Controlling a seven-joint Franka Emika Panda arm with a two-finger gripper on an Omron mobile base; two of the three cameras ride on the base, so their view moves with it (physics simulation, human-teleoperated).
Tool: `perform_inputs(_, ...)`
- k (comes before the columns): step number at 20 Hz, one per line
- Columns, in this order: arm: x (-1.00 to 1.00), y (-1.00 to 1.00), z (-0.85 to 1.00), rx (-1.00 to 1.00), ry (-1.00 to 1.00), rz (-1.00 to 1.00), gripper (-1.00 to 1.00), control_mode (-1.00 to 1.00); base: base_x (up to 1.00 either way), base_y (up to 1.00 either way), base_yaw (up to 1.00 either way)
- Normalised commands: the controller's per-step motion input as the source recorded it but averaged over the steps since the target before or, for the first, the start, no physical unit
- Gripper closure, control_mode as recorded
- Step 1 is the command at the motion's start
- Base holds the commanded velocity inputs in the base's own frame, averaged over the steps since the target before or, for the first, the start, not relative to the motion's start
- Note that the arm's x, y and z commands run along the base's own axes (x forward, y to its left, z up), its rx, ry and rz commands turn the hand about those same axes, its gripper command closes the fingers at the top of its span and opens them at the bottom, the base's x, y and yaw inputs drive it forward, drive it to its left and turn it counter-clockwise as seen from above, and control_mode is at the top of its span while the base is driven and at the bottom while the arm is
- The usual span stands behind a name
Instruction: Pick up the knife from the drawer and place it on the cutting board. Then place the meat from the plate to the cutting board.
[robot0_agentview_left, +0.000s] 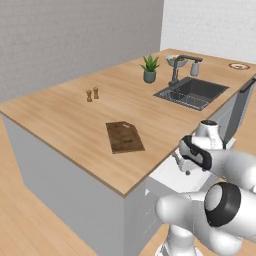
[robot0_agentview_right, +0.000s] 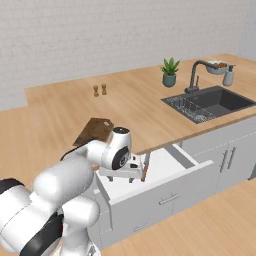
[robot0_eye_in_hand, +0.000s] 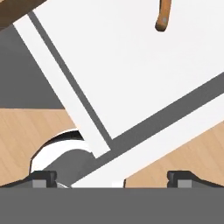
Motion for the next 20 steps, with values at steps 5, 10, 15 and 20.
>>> perform_inputs(5, 0.43, -0.4, -0.45, 0.0, 0.04, 0.02, -1.0, -1.0, 0.0, 0.0, 0.0)
perform_inputs(10, 0.57, -0.29, -0.57, 0.0, 0.0, 0.09, -1.0, -1.0, 0.0, 0.0, 0.0)
perform_inputs(15, 0.0, -0.76, -0.57, 0.0, 0.03, 0.09, -1.0, -1.0, 0.0, 0.0, 0.0)
perform_inputs(20, -0.59, -1.0, -0.35, 0.04, 0.03, 0.0, -1.0, -1.0, 0.0, 0.0, 0.0)
